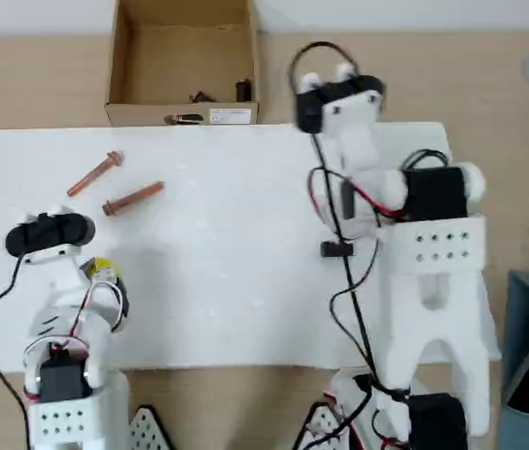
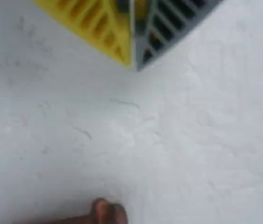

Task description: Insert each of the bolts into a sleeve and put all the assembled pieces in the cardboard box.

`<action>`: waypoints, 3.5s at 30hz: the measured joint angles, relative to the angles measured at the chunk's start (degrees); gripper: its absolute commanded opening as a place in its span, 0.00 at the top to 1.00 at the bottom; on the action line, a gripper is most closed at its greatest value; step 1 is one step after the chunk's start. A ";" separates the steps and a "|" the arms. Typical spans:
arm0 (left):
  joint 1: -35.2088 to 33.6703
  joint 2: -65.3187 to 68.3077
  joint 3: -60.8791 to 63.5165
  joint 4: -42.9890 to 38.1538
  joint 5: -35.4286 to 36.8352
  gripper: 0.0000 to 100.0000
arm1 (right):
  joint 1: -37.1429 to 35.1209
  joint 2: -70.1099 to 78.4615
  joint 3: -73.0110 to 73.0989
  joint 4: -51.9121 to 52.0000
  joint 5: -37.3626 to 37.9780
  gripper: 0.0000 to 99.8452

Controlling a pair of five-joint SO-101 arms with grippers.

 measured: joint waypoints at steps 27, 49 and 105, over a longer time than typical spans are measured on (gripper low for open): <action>0.00 71.12 -56.09 2.20 -16.26 0.94 | 11.87 -17.05 16.44 0.00 -0.44 0.99; -5.89 139.52 -134.77 35.96 -38.42 0.94 | 11.87 -17.93 17.05 -0.18 -3.16 0.99; -1.76 168.00 -158.07 28.48 -46.68 0.88 | 11.87 -17.93 24.00 -3.69 -3.16 0.99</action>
